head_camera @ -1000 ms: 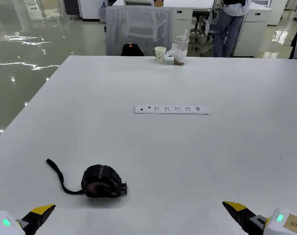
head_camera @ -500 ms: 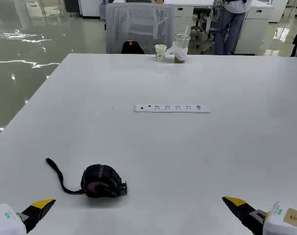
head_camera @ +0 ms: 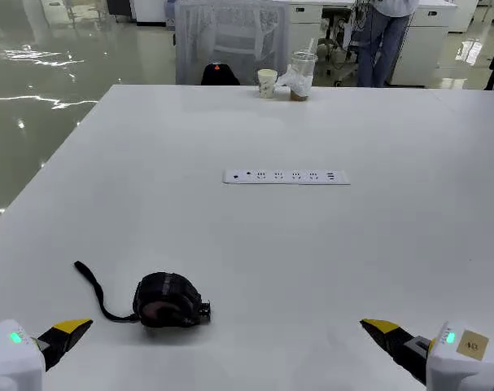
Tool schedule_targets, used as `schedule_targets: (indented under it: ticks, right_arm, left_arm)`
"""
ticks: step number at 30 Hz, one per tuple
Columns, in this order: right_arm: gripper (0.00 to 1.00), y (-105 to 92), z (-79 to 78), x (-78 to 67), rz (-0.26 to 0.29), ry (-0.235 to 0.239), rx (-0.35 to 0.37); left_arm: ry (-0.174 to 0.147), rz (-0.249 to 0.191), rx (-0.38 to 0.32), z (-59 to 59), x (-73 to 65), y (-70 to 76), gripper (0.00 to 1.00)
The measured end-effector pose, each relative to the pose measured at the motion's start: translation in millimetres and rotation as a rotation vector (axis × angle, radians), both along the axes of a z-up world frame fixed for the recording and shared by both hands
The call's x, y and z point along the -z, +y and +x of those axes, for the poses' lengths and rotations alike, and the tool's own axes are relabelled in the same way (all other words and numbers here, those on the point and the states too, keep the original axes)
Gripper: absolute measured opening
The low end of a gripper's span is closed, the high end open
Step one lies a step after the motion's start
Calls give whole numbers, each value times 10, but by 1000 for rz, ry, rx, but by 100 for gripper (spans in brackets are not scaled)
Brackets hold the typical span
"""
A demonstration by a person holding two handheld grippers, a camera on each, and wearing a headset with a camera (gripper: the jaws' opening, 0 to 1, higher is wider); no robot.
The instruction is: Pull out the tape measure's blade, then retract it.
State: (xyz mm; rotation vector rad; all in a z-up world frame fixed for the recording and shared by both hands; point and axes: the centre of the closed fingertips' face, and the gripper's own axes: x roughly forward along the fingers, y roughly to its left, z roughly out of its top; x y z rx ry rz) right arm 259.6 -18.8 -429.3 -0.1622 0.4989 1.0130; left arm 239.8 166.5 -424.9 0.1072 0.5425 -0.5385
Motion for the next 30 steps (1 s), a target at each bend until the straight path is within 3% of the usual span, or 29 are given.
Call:
schedule_targets:
  ticks: [27,30]
  right_arm:
    - [99,178,267,222,-73,19,-181]
    - [96,200,297,232,-77,3,-209]
  left_arm:
    - [24,54,75,319,69,116,99]
    - [29,64,90,351,84,118,99]
